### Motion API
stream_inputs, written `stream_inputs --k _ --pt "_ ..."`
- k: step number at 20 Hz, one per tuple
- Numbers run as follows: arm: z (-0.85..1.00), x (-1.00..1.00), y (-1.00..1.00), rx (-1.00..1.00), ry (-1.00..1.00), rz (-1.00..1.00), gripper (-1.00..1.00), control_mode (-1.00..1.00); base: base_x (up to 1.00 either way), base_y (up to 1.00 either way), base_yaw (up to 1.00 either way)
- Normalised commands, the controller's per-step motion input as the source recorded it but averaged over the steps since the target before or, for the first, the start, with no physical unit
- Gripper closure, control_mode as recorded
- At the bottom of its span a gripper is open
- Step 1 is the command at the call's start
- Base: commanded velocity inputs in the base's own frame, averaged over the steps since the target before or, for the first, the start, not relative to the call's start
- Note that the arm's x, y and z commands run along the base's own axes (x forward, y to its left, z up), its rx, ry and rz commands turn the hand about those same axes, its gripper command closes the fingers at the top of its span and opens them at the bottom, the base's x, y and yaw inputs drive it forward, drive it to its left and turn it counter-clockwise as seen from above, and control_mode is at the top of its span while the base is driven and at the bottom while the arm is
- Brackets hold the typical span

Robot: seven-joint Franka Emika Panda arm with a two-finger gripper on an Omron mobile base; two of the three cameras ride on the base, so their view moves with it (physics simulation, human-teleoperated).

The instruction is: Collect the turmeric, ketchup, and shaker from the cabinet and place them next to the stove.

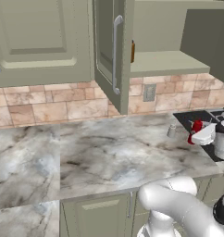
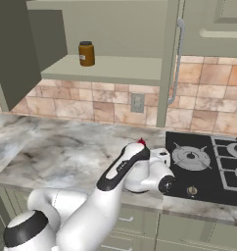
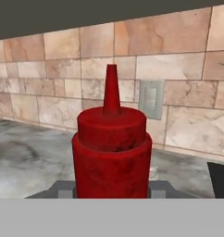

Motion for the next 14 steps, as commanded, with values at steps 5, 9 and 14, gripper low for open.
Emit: stream_inputs --k 5,9,14 --pt "-0.29 0.24 -0.04 -0.08 0.00 0.00 1.00 -1.00 0.00 0.00 0.00" --pt "-0.46 0.38 -0.01 -0.07 0.02 0.00 1.00 -1.00 0.00 0.00 0.00" --pt "-0.42 0.42 -0.01 -0.02 0.05 0.03 1.00 -1.00 0.00 0.00 0.00"
